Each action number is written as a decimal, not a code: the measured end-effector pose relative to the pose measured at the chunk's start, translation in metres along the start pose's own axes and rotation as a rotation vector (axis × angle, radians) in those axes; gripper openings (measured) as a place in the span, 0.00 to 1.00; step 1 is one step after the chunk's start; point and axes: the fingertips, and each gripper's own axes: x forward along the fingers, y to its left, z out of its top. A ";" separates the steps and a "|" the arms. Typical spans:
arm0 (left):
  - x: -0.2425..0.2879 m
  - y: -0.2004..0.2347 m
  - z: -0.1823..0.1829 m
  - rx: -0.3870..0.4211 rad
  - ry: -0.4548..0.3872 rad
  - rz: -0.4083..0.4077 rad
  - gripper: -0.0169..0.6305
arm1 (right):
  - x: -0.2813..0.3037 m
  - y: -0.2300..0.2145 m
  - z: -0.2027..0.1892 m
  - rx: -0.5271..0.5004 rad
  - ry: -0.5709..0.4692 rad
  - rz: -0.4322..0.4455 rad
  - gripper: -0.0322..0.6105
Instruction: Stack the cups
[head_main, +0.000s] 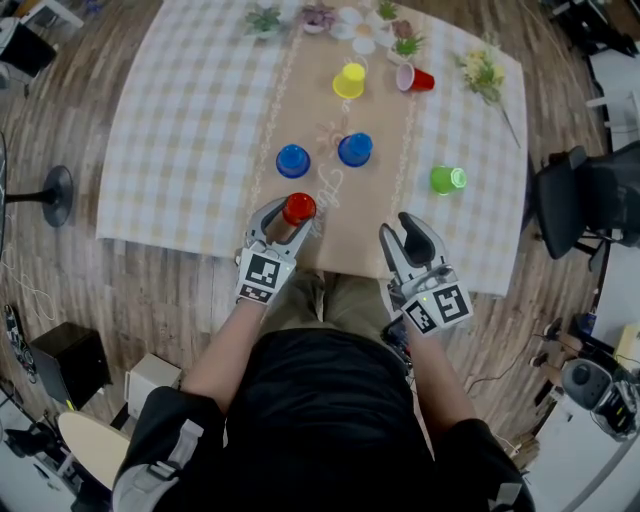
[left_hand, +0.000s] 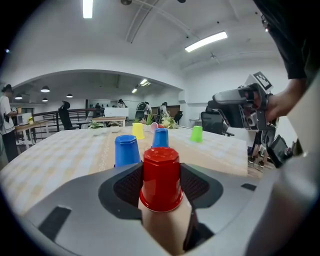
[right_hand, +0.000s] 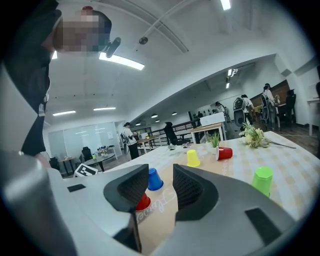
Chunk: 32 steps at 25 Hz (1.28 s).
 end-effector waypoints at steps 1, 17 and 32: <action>-0.001 -0.002 -0.003 0.004 0.007 -0.002 0.36 | 0.000 0.000 0.001 -0.002 -0.002 0.001 0.30; -0.062 -0.001 0.008 -0.016 -0.062 -0.017 0.41 | -0.010 -0.023 0.070 0.230 -0.139 -0.056 0.44; -0.071 0.104 0.151 0.039 -0.266 0.142 0.41 | 0.050 -0.160 0.162 1.121 -0.391 -0.213 0.51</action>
